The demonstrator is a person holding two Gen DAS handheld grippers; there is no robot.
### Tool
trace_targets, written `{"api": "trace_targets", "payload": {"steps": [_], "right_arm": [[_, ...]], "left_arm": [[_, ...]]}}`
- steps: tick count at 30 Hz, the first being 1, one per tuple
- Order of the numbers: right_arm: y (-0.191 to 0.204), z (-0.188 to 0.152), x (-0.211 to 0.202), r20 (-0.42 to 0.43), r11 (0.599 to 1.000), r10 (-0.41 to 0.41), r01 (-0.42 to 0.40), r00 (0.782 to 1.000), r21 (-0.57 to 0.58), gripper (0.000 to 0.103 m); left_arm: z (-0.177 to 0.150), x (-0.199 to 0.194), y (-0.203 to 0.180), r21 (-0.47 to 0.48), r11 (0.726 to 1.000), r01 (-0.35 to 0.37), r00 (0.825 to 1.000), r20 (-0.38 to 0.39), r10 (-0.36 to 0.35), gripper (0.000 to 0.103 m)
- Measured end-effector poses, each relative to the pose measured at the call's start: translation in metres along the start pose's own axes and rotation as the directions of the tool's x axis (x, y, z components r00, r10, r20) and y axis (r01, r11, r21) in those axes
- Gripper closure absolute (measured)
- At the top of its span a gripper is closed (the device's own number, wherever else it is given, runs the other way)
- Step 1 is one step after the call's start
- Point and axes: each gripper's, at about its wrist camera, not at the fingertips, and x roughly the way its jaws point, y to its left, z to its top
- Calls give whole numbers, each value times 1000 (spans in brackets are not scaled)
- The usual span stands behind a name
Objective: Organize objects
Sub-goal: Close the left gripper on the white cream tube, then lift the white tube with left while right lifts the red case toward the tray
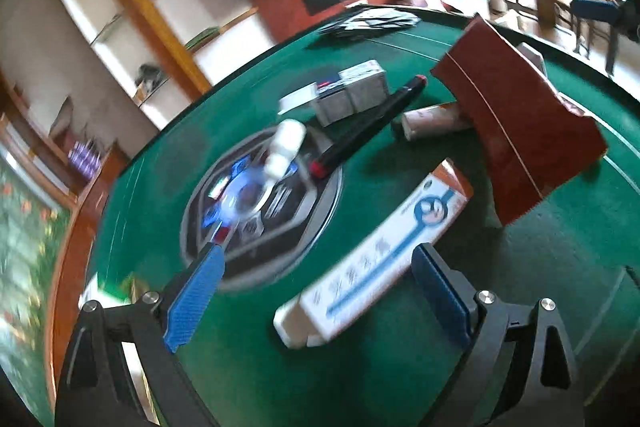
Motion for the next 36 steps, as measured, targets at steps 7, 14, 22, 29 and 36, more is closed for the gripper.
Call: {"api": "trace_targets", "payload": {"steps": [7, 14, 22, 29, 36], "right_arm": [[-3, -2, 9, -61, 999, 22, -20, 998, 33, 0], [-7, -4, 15, -81, 999, 3, 0, 997, 39, 0], [-7, -12, 28, -135, 999, -10, 14, 991, 29, 0], [-7, -13, 32, -147, 999, -24, 27, 989, 20, 0], [-3, -12, 37, -168, 1000, -11, 13, 986, 10, 0]], "left_arm": [[5, 25, 0, -10, 997, 74, 996, -53, -75, 15], [-5, 6, -4, -89, 987, 134, 986, -85, -141, 76], [-36, -44, 31, -337, 923, 185, 977, -36, -209, 103], [-38, -44, 37, -383, 917, 115, 991, -20, -133, 24], [4, 2, 22, -244, 970, 2, 997, -68, -19, 12]]}}
